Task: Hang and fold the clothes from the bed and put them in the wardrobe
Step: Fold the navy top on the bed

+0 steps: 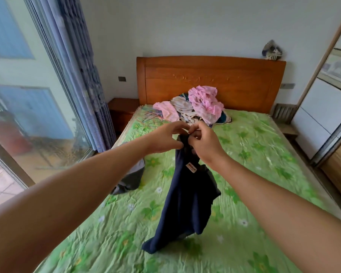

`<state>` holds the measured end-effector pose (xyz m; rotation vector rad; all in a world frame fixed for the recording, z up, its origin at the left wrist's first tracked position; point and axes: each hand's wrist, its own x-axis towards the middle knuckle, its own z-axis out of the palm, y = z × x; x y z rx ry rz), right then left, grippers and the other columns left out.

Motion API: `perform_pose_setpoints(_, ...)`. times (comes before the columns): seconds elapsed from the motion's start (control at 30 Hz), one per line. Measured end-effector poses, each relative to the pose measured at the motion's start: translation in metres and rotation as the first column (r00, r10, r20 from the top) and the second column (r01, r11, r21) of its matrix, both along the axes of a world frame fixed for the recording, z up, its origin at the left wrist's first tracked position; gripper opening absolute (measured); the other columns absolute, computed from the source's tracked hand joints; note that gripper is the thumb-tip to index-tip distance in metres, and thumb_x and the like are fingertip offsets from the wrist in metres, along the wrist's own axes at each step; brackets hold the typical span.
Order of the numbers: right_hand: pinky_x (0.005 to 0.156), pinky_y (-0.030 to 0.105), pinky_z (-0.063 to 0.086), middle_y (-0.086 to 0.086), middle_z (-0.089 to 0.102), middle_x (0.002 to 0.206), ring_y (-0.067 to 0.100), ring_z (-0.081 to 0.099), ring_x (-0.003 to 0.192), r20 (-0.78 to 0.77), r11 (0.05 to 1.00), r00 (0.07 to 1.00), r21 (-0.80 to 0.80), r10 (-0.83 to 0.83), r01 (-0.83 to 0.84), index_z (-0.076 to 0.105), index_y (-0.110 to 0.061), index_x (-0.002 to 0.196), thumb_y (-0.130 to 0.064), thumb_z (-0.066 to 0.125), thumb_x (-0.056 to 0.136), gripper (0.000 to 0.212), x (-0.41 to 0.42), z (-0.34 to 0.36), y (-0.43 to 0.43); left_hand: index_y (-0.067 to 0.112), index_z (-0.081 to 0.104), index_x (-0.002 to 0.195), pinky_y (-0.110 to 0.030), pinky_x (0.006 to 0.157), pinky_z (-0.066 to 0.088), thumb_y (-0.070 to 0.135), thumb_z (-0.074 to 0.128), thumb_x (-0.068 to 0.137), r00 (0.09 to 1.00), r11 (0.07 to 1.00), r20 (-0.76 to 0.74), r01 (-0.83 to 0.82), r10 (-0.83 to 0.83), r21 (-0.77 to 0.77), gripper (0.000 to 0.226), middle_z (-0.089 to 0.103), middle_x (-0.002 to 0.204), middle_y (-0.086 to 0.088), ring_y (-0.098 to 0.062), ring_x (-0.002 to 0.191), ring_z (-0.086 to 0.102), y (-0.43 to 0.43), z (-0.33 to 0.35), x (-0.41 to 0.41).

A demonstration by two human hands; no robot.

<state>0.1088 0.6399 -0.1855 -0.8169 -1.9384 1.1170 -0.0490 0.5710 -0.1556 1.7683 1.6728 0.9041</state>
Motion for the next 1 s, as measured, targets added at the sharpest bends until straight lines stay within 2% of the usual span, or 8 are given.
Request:
perform_pose_setpoints(0.17,0.060,0.039,0.058,0.014,0.063,0.075,0.026,0.064,0.066,-0.059,0.974,0.998,-0.222,0.025,-0.037,0.056,-0.016,0.082,-0.011,0.071,0.089,0.018,0.020,0.003,0.015,0.021,0.066,0.099,-0.031,0.081,0.049,0.015,0.078,0.084,0.938,0.999,-0.346,-0.013,0.024,0.035,0.020,0.066,0.093,0.005,-0.014,0.090,0.062,0.012,0.006,0.003)
perform_pose_setpoints(0.27,0.076,0.043,0.059,0.015,0.073,0.086,0.027,0.069,0.079,0.115,0.970,0.988,-0.232,0.104,-0.075,0.068,-0.019,0.085,-0.007,0.061,0.086,0.015,0.031,-0.007,0.027,0.017,0.068,0.100,-0.030,0.081,0.046,0.015,0.075,0.087,0.910,0.999,-0.415,-0.005,0.025,0.050,0.015,0.064,0.093,0.003,-0.017,0.091,0.061,0.015,0.010,0.003)
perform_pose_setpoints(0.4,0.088,0.040,0.049,0.006,0.061,0.107,0.029,0.058,0.103,0.626,0.989,0.768,-0.038,0.136,-0.144,0.071,-0.032,0.100,-0.018,0.060,0.080,0.027,0.036,-0.037,0.038,0.019,0.062,0.097,-0.032,0.083,0.045,0.011,0.070,0.089,0.918,0.997,-0.397,0.039,-0.012,0.059,0.014,0.061,0.094,0.001,-0.020,0.092,0.057,0.012,0.024,-0.001)
perform_pose_setpoints(0.57,0.105,0.043,0.041,0.007,0.043,0.139,0.030,0.035,0.138,0.842,0.990,0.531,-0.023,0.094,-0.139,0.064,-0.038,0.118,-0.037,0.063,0.081,0.037,0.036,-0.066,0.048,0.021,0.057,0.100,-0.029,0.080,0.038,0.007,0.066,0.092,0.900,0.988,-0.436,0.045,0.024,0.148,0.018,0.057,0.094,0.006,-0.016,0.090,0.052,0.004,0.039,-0.016)
perform_pose_setpoints(0.63,0.085,0.035,0.051,0.006,0.065,0.121,0.023,0.062,0.113,0.790,0.992,0.600,-0.096,0.129,-0.087,0.070,-0.028,0.103,-0.039,0.065,0.082,0.024,0.037,-0.072,0.051,0.020,0.058,0.104,-0.031,0.085,0.041,0.007,0.064,0.094,0.909,0.981,-0.410,0.007,0.075,0.194,0.017,0.059,0.101,0.004,-0.017,0.095,0.054,0.001,0.042,-0.026)
perform_pose_setpoints(0.7,0.064,0.028,0.048,-0.002,0.072,0.088,0.014,0.068,0.081,0.658,0.984,0.738,-0.174,0.152,-0.048,0.069,-0.026,0.083,-0.034,0.072,0.085,0.008,0.035,-0.074,0.052,0.025,0.055,0.104,-0.034,0.088,0.043,0.008,0.062,0.095,0.910,0.969,-0.392,-0.036,0.133,0.245,0.020,0.059,0.103,0.005,-0.019,0.097,0.055,-0.002,0.043,-0.037)
perform_pose_setpoints(0.9,0.057,0.025,0.043,-0.010,0.066,0.058,0.012,0.064,0.061,0.427,0.996,0.903,-0.089,0.037,0.002,0.068,-0.019,0.065,-0.020,0.082,0.081,0.021,0.031,-0.041,0.064,0.034,0.037,0.110,-0.030,0.057,0.040,0.021,0.048,0.104,0.773,0.958,-0.576,-0.143,0.265,0.249,0.018,0.060,0.096,0.000,-0.023,0.076,0.059,-0.009,0.035,-0.079)
perform_pose_setpoints(1.0,0.059,0.026,0.046,-0.005,0.071,0.065,0.009,0.066,0.060,0.437,0.999,0.899,-0.031,0.035,-0.024,0.070,-0.019,0.072,-0.022,0.081,0.082,0.015,0.039,-0.012,0.075,0.041,0.038,0.117,-0.026,0.054,0.044,0.018,0.048,0.105,0.728,0.979,-0.655,-0.144,0.203,0.143,0.028,0.064,0.099,0.001,-0.005,0.069,0.057,-0.017,0.036,-0.094)
